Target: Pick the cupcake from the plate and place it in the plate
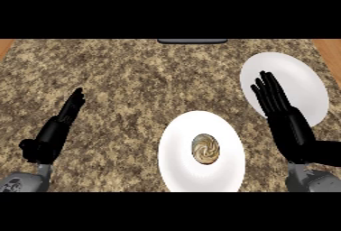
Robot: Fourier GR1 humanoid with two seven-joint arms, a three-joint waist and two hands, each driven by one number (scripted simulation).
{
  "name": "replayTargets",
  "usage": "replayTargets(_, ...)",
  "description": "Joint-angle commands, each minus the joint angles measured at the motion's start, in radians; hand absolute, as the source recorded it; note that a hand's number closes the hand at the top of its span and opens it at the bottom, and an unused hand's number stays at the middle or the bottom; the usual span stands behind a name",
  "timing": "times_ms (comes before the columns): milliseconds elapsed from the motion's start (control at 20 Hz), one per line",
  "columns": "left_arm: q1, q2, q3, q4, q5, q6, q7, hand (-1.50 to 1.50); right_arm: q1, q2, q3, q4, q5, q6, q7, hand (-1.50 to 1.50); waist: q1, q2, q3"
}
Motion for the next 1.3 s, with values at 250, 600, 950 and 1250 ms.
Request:
replayTargets(250, 0.106, -0.135, 0.010, 0.115, 0.092, 0.093, 0.233, 0.00, -0.065, -0.154, -0.253, -0.071, 0.129, -0.203, 0.068, 1.50, -0.014, -0.029, 0.005)
replayTargets(600, 0.035, -0.200, -0.020, 0.077, 0.116, 0.097, 0.311, 0.00, 0.164, -0.025, -0.170, -0.115, 0.481, -0.586, 0.051, -1.50, -0.017, -0.030, 0.007)
replayTargets(950, 0.107, -0.217, -0.040, 0.007, 0.071, 0.117, 0.326, 0.00, 0.392, -0.082, -0.083, -0.388, 0.608, -0.514, 0.205, -1.50, 0.000, -0.030, 0.007)
replayTargets(1250, 0.098, -0.220, -0.027, 0.031, 0.076, 0.103, 0.292, 0.00, 0.436, -0.287, 0.005, -0.416, 0.705, -0.264, 0.445, -1.50, 0.004, -0.025, 0.002)
